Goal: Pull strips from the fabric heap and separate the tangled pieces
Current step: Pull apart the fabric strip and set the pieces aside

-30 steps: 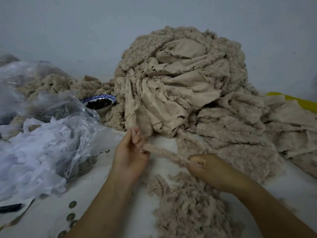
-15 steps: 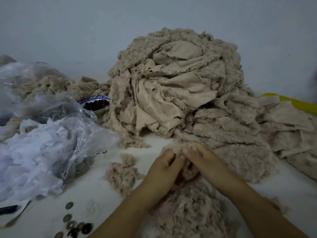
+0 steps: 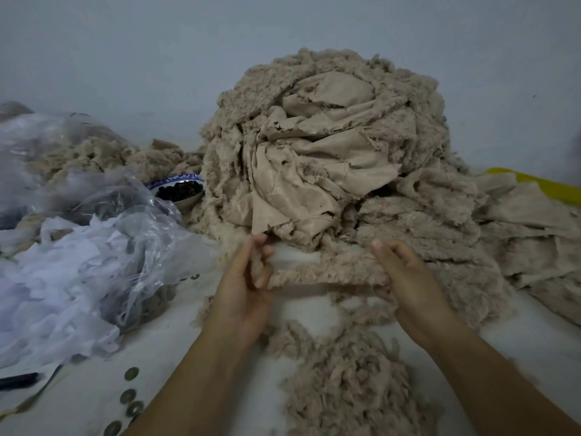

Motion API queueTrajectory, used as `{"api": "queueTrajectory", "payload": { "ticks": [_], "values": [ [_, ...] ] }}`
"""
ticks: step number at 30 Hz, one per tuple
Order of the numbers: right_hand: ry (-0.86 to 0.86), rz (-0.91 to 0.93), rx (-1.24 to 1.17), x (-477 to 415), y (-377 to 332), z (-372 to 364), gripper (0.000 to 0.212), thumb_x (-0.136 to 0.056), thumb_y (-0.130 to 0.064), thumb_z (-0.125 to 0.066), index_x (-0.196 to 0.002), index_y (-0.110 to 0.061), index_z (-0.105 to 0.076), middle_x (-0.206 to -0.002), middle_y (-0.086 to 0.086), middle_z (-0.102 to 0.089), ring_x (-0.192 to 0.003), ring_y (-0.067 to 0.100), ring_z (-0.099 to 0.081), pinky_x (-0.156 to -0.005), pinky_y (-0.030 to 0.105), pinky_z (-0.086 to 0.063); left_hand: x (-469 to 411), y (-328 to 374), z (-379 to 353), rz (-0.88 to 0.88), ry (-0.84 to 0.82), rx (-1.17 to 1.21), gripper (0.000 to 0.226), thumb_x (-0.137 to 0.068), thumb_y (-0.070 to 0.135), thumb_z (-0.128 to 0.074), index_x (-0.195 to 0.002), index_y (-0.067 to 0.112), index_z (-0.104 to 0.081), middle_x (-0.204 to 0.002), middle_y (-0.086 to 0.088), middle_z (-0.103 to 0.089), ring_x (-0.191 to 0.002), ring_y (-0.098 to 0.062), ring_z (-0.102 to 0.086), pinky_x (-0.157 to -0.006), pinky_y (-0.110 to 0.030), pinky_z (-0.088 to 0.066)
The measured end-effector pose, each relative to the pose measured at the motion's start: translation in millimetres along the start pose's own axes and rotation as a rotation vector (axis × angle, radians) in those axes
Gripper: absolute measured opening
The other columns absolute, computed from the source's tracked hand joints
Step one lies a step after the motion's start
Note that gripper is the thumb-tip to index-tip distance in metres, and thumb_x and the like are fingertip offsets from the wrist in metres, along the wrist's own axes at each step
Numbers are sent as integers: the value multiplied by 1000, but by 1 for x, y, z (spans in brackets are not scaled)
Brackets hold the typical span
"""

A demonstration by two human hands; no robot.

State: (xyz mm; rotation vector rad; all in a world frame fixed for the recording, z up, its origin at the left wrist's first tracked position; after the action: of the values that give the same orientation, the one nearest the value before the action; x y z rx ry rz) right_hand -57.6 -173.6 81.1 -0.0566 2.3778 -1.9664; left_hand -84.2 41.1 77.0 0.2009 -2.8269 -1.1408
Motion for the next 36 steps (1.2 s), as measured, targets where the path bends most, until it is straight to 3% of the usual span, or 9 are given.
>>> {"api": "queueTrajectory", "payload": {
  "ticks": [4, 7, 11, 15, 18, 20, 25, 32, 36],
  "values": [
    [-178, 16, -48, 6, 2, -12, 28, -76, -45, -69, -101, -32, -73, -112, 1, -73, -100, 17, -72, -77, 33, -60, 18, -18, -17, 6, -189, -665, 28, -81, 67, -65, -95, 45, -75, -76, 12, -74, -59, 1, -66, -59, -22, -56],
    [-193, 55, 112, 12, 3, -20, 37, -71, -58, -67, -105, -43, -70, -125, -4, -67, -114, 16, -66, -95, 41, -55, 22, -33, -27, 9, -270, -881, 41, -81, 66, -66, -108, 37, -72, -83, 18, -75, -73, 3, -70, -61, -13, -52],
    [-98, 56, 144, 10, 4, -19, 20, -75, -55, -66, -88, -41, -72, -106, -11, -74, -95, 3, -70, -80, 29, -57, 18, -32, -23, -13, -113, -865, 38, -77, 61, -67, -103, 34, -74, -98, 17, -77, -92, -3, -72, -82, -24, -58],
    [3, -36, 28, 3, 1, -6, 23, -92, -41, -64, -74, -27, -70, -54, -12, -61, -41, 3, -54, -39, 14, -40, 13, -23, -19, 45, 70, -741, 27, -85, 51, -70, -84, 26, -79, -79, -2, -78, -67, -18, -73, -61, -28, -58],
    [124, -72, -90, -6, -8, 18, 24, -97, -39, -58, -87, -19, -67, -48, -11, -35, -38, 4, -29, -35, 17, -28, 2, -2, -7, 39, 251, -553, 38, -84, 52, -71, -84, 14, -76, -88, -20, -75, -72, -33, -69, -73, -47, -55],
    [153, -74, -91, -9, -8, 26, 31, -98, -45, -53, -88, -17, -63, -49, -9, -33, -38, 5, -26, -35, 19, -26, 1, 0, -2, 50, 254, -489, 41, -72, 55, -75, -77, 14, -71, -75, -14, -73, -63, -28, -67, -66, -39, -53],
    [-80, 14, 203, 7, 3, -2, 53, -80, -72, -45, -91, -29, -74, -79, -11, -73, -73, 5, -68, -68, 23, -50, 10, -20, -13, 127, 5, -440, 44, -77, 42, -73, -112, 17, -74, -110, -4, -76, -101, -20, -74, -86, -36, -59],
    [-56, 32, 157, 9, 7, -15, 44, -77, -59, -59, -116, -39, -68, -118, -17, -71, -106, -4, -65, -87, 15, -51, 17, -33, -18, 92, -67, -512, 25, -79, 23, -74, -103, 17, -77, -102, -5, -78, -95, -21, -75, -77, -31, -60],
    [4, 31, 161, 5, 5, -8, 84, -72, -66, -61, -140, -18, -52, -136, 1, -61, -124, 19, -59, -109, 46, -45, 8, -25, -15, -27, 100, -451, 49, -79, 24, -75, -122, 1, -65, -111, -5, -75, -104, -19, -71, -88, -36, -56]
  ]
}}
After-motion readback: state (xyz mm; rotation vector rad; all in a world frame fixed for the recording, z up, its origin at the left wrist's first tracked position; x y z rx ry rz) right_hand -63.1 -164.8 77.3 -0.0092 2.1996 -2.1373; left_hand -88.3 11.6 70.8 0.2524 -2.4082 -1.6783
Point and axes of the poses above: each hand's wrist, its own x-axis away from the middle knuckle, its own z-axis out of the back of the hand, y = z × x, the point moved 1 cm from there along -x, towards the middle knuckle
